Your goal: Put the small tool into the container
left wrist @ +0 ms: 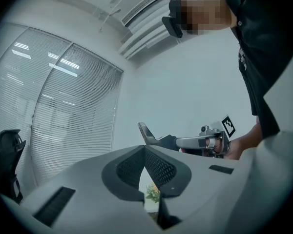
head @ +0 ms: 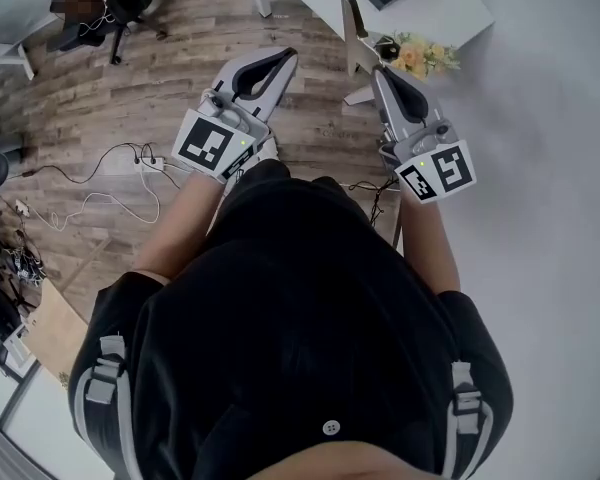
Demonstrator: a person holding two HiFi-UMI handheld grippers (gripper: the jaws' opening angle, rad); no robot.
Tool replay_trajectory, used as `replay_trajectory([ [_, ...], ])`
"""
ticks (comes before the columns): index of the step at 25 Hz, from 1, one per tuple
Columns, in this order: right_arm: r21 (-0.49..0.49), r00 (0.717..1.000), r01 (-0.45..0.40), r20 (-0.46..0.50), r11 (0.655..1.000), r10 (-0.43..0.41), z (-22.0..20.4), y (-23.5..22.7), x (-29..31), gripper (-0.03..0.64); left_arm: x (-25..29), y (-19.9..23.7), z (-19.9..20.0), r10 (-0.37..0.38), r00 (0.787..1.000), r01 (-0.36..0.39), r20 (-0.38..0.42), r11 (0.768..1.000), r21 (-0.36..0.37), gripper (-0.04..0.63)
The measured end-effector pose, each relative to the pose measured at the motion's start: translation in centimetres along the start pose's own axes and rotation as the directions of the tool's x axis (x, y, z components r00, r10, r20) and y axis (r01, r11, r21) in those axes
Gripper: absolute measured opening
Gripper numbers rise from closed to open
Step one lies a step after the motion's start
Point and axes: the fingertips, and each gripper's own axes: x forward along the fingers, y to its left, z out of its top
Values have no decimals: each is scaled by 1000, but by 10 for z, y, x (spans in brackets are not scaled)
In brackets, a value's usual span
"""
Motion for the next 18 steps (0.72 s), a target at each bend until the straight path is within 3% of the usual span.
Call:
replay_trajectory([
  [9,-4,998,55,4,998,-55,-7,0,5,12,0,14,-4,-33,999,33,-2,999,11,8],
  [13,-2,997,78,4,997,-78,-2,4,43,12,-5,49,3,-62,998,62,-2,998,7,8],
  [18,-4,995,96,-3,995,-96,-1,9,51,12,-8,59,4,-75,997,75,-9,997,-2,8],
])
